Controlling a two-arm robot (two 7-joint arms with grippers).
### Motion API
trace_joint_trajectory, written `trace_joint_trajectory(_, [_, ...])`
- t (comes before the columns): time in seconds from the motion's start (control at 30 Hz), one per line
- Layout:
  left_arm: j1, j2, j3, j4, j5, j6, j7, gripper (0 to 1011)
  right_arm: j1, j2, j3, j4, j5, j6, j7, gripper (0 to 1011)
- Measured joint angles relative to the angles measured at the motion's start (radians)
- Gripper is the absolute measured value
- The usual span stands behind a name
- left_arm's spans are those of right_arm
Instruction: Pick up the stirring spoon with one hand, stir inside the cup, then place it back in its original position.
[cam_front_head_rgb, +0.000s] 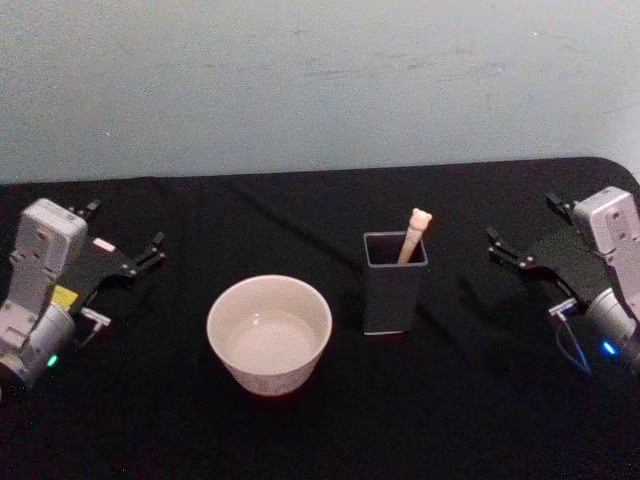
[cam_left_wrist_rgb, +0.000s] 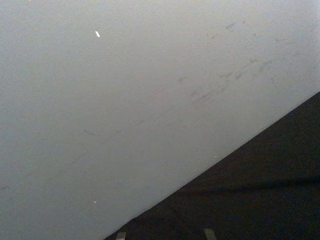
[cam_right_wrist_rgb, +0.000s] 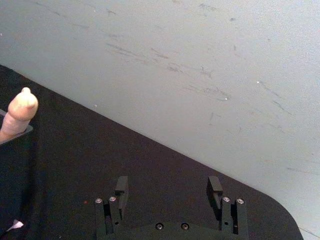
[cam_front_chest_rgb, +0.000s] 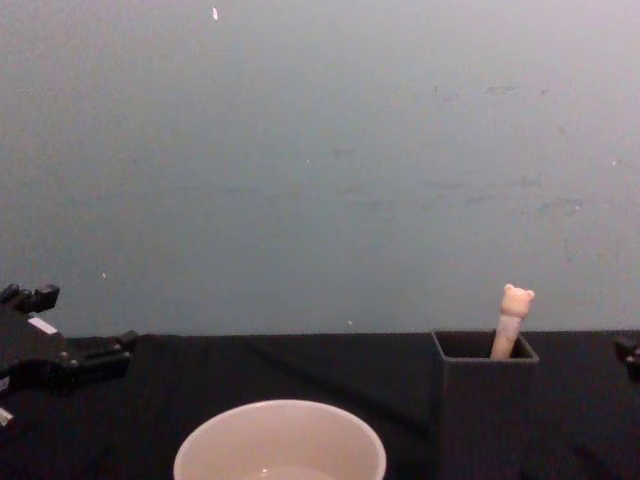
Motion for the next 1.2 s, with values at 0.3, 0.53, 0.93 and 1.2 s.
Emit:
trace_joint_trajectory(0.3, [0.000,0.000,0.000,0.000,0.000,0.000,0.000,1001,-0.024,0.022,0.064,-0.043,0.085,0.020,0.102,1003])
trace_joint_trajectory(0.53, [0.000,0.000,0.000,0.000,0.000,0.000,0.000,1001,-0.071,0.067,0.127,-0.106,0.236,0.083,0.261,1002])
trace_joint_trajectory(0.93, [0.000,0.000,0.000,0.000,0.000,0.000,0.000,1001,-0.169,0.115,0.161,-0.221,0.325,0.090,0.446,1003])
trace_joint_trajectory(1.2, [0.000,0.000,0.000,0.000,0.000,0.000,0.000,1001,-0.147,0.081,0.148,-0.230,0.329,0.100,0.506,1003])
